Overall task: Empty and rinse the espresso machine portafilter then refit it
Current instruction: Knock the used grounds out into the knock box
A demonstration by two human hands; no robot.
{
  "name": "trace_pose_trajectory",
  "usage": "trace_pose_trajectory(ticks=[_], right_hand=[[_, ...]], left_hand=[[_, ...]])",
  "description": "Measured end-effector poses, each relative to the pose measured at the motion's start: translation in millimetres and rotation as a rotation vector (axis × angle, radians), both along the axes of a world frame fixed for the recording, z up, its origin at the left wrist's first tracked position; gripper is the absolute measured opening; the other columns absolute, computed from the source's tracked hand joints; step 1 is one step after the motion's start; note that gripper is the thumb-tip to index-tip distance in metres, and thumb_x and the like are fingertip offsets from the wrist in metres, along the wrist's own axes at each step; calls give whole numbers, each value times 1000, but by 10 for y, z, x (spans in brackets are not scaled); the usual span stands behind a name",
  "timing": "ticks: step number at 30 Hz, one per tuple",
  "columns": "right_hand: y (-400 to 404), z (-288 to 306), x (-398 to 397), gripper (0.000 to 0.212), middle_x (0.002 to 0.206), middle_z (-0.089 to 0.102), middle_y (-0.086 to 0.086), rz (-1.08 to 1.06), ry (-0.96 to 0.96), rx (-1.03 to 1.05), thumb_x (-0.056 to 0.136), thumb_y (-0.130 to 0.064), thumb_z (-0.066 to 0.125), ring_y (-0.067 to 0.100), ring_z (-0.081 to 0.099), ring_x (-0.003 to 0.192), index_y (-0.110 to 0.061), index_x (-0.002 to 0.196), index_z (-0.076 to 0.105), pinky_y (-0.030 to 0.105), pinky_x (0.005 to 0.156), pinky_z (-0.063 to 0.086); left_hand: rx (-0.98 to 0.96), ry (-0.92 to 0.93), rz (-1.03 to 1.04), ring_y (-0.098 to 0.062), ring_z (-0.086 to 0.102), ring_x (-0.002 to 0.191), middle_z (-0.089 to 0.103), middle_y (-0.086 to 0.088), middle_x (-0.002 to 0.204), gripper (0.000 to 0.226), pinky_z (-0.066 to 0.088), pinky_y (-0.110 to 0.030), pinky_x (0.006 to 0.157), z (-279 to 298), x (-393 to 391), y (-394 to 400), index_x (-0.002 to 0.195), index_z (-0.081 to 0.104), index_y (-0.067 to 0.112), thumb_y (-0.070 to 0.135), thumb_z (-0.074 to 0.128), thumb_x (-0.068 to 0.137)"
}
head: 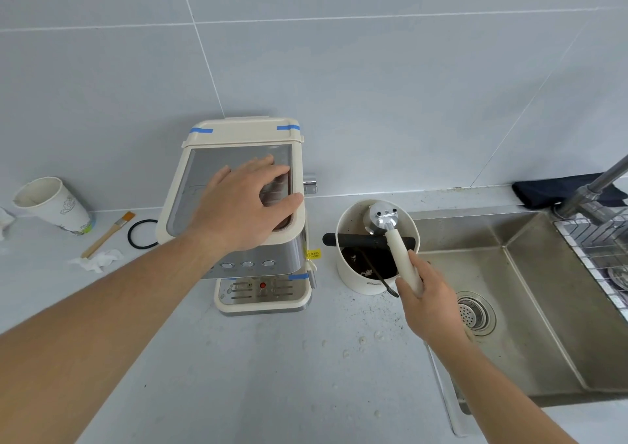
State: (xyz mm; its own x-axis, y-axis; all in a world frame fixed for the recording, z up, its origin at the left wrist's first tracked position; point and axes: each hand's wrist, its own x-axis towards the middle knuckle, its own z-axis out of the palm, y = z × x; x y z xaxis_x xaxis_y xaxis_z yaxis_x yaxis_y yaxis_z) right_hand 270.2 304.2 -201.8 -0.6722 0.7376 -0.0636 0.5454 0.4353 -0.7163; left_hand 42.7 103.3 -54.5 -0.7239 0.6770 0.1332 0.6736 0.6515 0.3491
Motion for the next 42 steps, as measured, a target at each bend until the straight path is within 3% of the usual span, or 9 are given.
trace_pose_trajectory(ticks=[3, 9, 14, 24, 28, 32, 34, 38, 42], right_hand=[[7, 5, -10, 54, 102, 55, 2, -12, -4, -15, 94, -25, 59, 19, 55, 84, -25, 146, 45, 30, 70, 40], [21, 30, 8, 53, 103, 55, 1, -5, 30, -26, 94, -26, 59, 11, 56, 81, -27, 145, 45, 26, 62, 45], [5, 93, 27, 52, 104, 56, 0, -11, 108, -46, 95, -23, 59, 15, 58, 79, -25, 145, 45, 22, 56, 46], [32, 93, -6, 52, 100, 55, -1, 10, -15, -60, 95, -28, 57, 16, 58, 77, -29, 145, 44, 32, 63, 51], [49, 139, -16, 51, 101, 57, 2, 19, -26, -58, 92, -28, 62, 15, 59, 74, -27, 141, 46, 20, 51, 41], [89, 162, -21, 50, 96, 56, -2, 30, -41, -34, 91, -26, 63, 19, 60, 74, -24, 138, 49, 37, 61, 54], [103, 175, -11, 49, 96, 57, -3, 27, -36, -36, 91, -26, 63, 19, 60, 75, -22, 138, 50, 38, 65, 55], [114, 290, 34, 45, 89, 63, -1, -5, 25, -157, 92, -27, 62, 20, 62, 67, -25, 136, 51, 28, 52, 47], [133, 434, 43, 41, 82, 66, 6, -106, 169, -486, 93, -22, 62, 19, 61, 57, -24, 133, 53, 31, 51, 48]], left_hand=[[5, 3, 7, -12, 35, 141, 39, 7, 154, 60, 17, -47, 119, -5, -10, 1, 136, 48, 39, 69, 42, 84], [-9, -3, 7, -17, 48, 127, 52, 7, 141, 60, 27, -50, 113, -21, -30, 13, 131, 50, 40, 73, 37, 82], [-4, -2, 7, -15, 42, 135, 45, 8, 150, 62, 21, -49, 117, -14, -20, 8, 135, 48, 39, 71, 39, 83], [4, -24, 15, -12, 35, 141, 38, 8, 155, 60, 15, -45, 120, 19, 19, 2, 136, 48, 39, 69, 43, 84], [11, -15, 23, -14, 36, 140, 39, 8, 155, 56, 17, -44, 119, 58, 55, 4, 137, 49, 37, 64, 48, 87], [20, -20, 30, -16, 36, 140, 39, 7, 155, 54, 17, -43, 119, 85, 83, 14, 136, 50, 37, 61, 51, 88], [23, -23, 37, -16, 36, 140, 39, 7, 154, 53, 15, -42, 118, 93, 91, 19, 136, 50, 37, 59, 52, 88], [23, -22, 40, -15, 36, 141, 40, 7, 154, 52, 15, -42, 118, 100, 111, 22, 136, 51, 37, 59, 52, 88], [13, -27, 46, -17, 36, 141, 39, 7, 155, 53, 16, -43, 119, 105, 112, 23, 136, 50, 37, 59, 51, 88]])
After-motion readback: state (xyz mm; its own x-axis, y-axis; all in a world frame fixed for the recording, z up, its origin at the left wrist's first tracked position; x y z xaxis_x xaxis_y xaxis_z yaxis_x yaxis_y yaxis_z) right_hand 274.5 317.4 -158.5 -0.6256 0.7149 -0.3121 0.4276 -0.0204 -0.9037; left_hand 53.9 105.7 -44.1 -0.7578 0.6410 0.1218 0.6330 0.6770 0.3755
